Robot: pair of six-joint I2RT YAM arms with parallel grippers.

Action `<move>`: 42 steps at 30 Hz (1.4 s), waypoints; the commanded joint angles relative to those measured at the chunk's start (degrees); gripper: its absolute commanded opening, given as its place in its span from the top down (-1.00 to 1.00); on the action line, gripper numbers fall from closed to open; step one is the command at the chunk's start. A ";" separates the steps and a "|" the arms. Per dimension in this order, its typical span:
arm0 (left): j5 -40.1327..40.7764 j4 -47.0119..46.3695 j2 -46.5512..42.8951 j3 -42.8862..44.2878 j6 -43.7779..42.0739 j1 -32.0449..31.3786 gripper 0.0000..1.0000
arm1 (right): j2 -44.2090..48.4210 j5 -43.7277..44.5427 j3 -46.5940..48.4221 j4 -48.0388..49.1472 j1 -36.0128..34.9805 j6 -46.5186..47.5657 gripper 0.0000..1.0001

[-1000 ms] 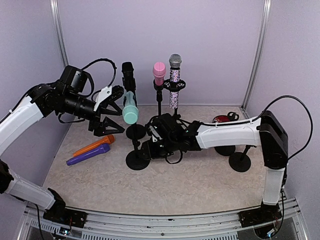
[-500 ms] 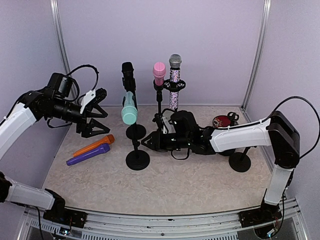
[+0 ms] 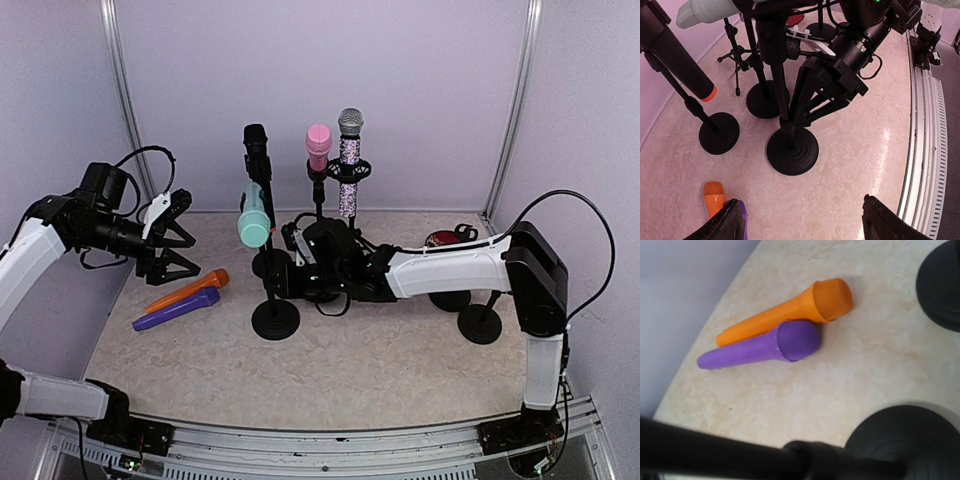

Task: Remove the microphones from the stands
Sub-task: Unscrew the knob on the stand of the microphone stand.

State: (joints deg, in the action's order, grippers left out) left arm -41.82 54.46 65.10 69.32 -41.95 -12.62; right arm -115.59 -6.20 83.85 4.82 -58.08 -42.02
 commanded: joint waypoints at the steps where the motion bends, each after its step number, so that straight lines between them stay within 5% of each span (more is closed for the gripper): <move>1: -2.20 -0.13 -0.83 -1.23 -0.78 0.52 -0.57 | -0.33 4.44 -0.35 -3.43 -0.99 1.73 0.55; 9: -2.45 -2.65 -0.96 -3.49 0.47 0.57 -0.57 | -0.17 5.05 -0.85 -3.19 -1.70 2.38 0.88; 15: -2.82 -4.07 -0.72 -4.98 1.08 0.41 -0.57 | 3.23 1.30 -8.36 5.51 -1.94 1.03 0.46; 22: -2.62 -4.72 -0.93 -5.21 1.26 0.47 -0.57 | 3.25 2.02 -7.47 4.87 -1.94 0.67 0.75; 26: -2.50 -5.21 -0.70 -5.51 1.56 0.45 -0.57 | 3.49 4.38 -7.65 3.78 -2.06 1.34 1.00; 42: -1.81 -7.18 0.14 -6.72 2.14 0.07 -0.56 | 0.91 21.32 -1.80 -9.80 -6.16 11.95 1.00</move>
State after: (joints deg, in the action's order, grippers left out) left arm -43.29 48.71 64.90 63.51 -40.29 -12.34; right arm -113.49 7.57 80.64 1.32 -63.02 -34.50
